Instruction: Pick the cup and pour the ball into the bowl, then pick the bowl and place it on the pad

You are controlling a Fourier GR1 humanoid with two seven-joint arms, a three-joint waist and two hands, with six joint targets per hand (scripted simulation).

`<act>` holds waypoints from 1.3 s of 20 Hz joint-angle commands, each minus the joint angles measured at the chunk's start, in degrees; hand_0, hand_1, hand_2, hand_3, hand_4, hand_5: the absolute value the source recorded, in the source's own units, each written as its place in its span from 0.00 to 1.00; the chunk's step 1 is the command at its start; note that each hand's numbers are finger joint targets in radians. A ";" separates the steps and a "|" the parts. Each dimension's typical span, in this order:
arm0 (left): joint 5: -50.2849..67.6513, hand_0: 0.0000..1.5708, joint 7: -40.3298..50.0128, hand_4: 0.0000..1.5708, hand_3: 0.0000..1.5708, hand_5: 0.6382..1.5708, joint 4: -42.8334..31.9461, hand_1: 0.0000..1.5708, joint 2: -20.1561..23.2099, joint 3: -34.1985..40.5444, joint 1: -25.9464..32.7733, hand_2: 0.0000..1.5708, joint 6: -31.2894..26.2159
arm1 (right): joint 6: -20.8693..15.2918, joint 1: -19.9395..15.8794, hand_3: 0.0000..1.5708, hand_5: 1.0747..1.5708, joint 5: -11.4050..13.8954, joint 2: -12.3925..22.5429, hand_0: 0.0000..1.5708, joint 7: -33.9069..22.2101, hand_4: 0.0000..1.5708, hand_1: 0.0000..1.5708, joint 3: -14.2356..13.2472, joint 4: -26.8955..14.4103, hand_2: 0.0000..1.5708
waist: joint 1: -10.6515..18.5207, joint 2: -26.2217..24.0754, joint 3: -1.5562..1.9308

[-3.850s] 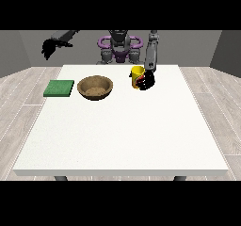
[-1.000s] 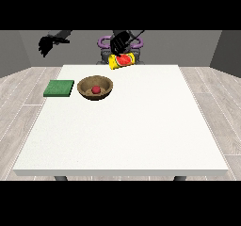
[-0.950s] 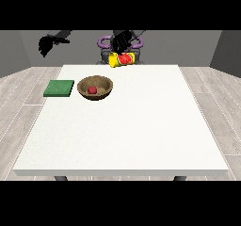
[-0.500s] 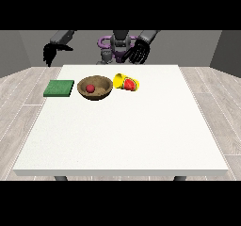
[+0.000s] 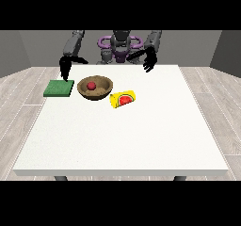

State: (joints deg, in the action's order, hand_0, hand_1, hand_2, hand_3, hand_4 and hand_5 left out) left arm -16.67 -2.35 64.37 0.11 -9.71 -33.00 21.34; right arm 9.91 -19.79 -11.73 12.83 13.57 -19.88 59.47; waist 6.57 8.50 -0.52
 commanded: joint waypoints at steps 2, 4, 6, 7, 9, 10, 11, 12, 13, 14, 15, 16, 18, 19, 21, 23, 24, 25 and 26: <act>7.66 0.00 -12.21 0.00 0.00 0.99 3.29 0.00 0.23 0.15 8.81 0.00 -8.08 | -6.92 -2.15 0.00 1.00 0.54 -2.95 0.00 -1.19 0.20 0.00 -0.62 -1.52 0.00 | 4.45 0.45 0.46; 8.93 0.00 -11.30 0.00 0.00 0.99 5.02 0.00 1.29 1.55 8.19 0.00 -9.79 | -5.36 -3.88 0.00 1.00 0.62 -1.93 0.00 1.98 0.21 0.00 -0.62 -5.75 0.00 | 3.88 1.24 0.52; 10.10 0.00 -9.59 0.00 0.00 0.99 6.77 0.00 3.52 2.83 7.74 0.00 -12.35 | -6.44 -5.80 0.00 1.00 -0.27 -1.67 0.00 2.83 0.20 0.00 -1.85 -8.95 0.00 | 4.11 0.96 0.53; 11.49 0.00 -11.21 0.00 0.00 0.99 6.42 0.00 5.07 4.99 7.42 0.00 -13.65 | -4.70 -5.67 0.00 1.00 -0.41 -0.68 0.00 3.60 0.19 0.00 -1.54 -9.29 0.00 | 2.55 1.42 0.53; 10.78 0.00 -13.78 0.00 0.00 0.99 4.90 0.00 4.47 5.09 9.10 0.00 -12.95 | -6.17 -6.29 0.00 0.99 0.75 -3.78 0.00 6.97 0.16 0.00 0.20 -11.40 0.00 | 1.89 2.90 0.53; 11.40 0.00 -9.40 0.00 0.00 0.99 8.39 0.00 6.48 5.72 5.93 0.00 -14.77 | -5.79 -7.90 0.00 0.99 -0.38 -0.95 0.00 9.65 0.17 0.00 -2.86 -14.77 0.00 | 4.07 4.84 0.56; 12.65 0.00 -11.12 0.00 0.00 0.99 8.28 0.00 7.31 6.84 7.84 0.00 -16.21 | -6.53 -7.85 0.00 0.99 0.43 -1.43 0.00 8.02 0.16 0.00 -1.53 -15.17 0.00 | 3.71 3.10 0.54; 10.58 0.00 -12.99 0.00 0.00 0.99 6.14 0.00 5.03 6.82 6.47 0.00 -12.64 | -5.32 -10.03 0.00 0.99 0.20 -1.23 0.00 9.13 0.16 0.00 -0.80 -16.30 0.00 | 0.96 4.63 0.54; 11.65 0.00 -9.55 0.00 0.00 0.99 11.52 0.00 6.86 5.33 9.86 0.00 -16.01 | -2.97 -6.67 0.00 0.99 -0.60 1.53 0.00 12.53 0.14 0.00 -3.49 -19.60 0.00 | 4.48 3.69 0.57; 11.15 0.00 -6.54 0.00 0.00 0.99 12.28 0.00 6.50 5.77 8.07 0.00 -15.06 | -3.99 -8.58 0.00 0.98 0.19 0.70 0.00 11.97 0.12 0.00 -2.27 -21.49 0.00 | 3.80 3.09 0.56; 10.84 0.00 -10.72 0.00 0.00 0.99 10.55 0.00 5.56 6.14 9.46 0.00 -14.19 | -3.15 -9.94 0.00 0.98 0.30 1.94 0.00 11.16 0.12 0.00 -1.76 -21.94 0.00 | 2.56 4.25 0.55; 10.55 0.00 -11.82 0.00 0.00 0.99 9.71 0.00 5.67 6.11 7.39 0.00 -14.46 | -5.80 -12.17 0.00 0.98 0.66 -0.68 0.00 12.55 0.13 0.00 -1.31 -21.69 0.00 | 3.12 6.86 0.55; 10.70 0.00 -7.76 0.00 0.00 0.99 12.02 0.00 6.03 6.55 8.55 0.00 -14.57 | -5.03 -9.85 0.00 0.99 1.64 -1.09 0.00 14.82 0.07 0.00 -0.27 -24.46 0.00 | 2.27 3.82 0.55; 10.36 0.00 -10.59 0.00 0.00 0.99 12.04 0.00 6.22 6.55 8.98 0.00 -14.70 | -4.72 -11.34 0.00 0.99 1.42 -0.94 0.00 16.42 0.06 0.00 -0.59 -25.38 0.00 | 3.24 6.35 0.56; 10.98 0.00 -10.54 0.00 0.00 0.99 13.88 0.00 7.52 7.35 9.84 0.00 -16.18 | -3.58 -11.86 0.00 0.99 0.13 0.62 0.00 17.31 0.09 0.00 -2.01 -27.84 0.00 | 3.36 6.62 0.56; 10.31 0.00 -8.67 0.00 0.00 0.99 15.90 0.00 6.65 5.65 10.56 0.00 -16.66 | -5.08 -14.20 0.00 0.98 1.00 0.71 0.00 16.43 0.04 0.00 -1.18 -29.02 0.00 | 4.50 5.77 0.56; 10.96 0.00 -10.05 0.00 0.00 0.99 15.28 0.00 8.56 7.37 8.55 0.00 -17.83 | -4.88 -15.36 0.00 0.99 -0.97 0.43 0.00 17.84 0.09 0.00 -3.03 -29.08 0.00 | 4.33 8.93 0.57; 9.90 0.00 -8.70 0.00 0.00 0.99 18.11 0.00 6.80 5.47 9.58 0.00 -16.30 | -4.40 -16.47 0.00 1.00 -2.88 2.44 0.00 13.90 0.25 0.00 -5.07 -31.19 0.00 | 5.67 8.38 0.58; 11.02 0.00 -10.79 0.00 0.00 0.99 16.16 0.00 6.62 6.26 8.86 0.00 -16.63 | -7.34 -14.21 0.00 0.95 -3.53 -0.09 0.00 10.58 0.30 0.00 -5.71 -31.73 0.00 | 4.94 10.28 0.56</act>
State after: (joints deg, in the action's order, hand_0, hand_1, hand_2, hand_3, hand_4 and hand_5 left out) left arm -5.97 -11.77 79.40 7.03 -3.40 -23.98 5.02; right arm 4.92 -33.52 -12.90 13.72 28.60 -23.17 31.95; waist 10.78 15.50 -0.35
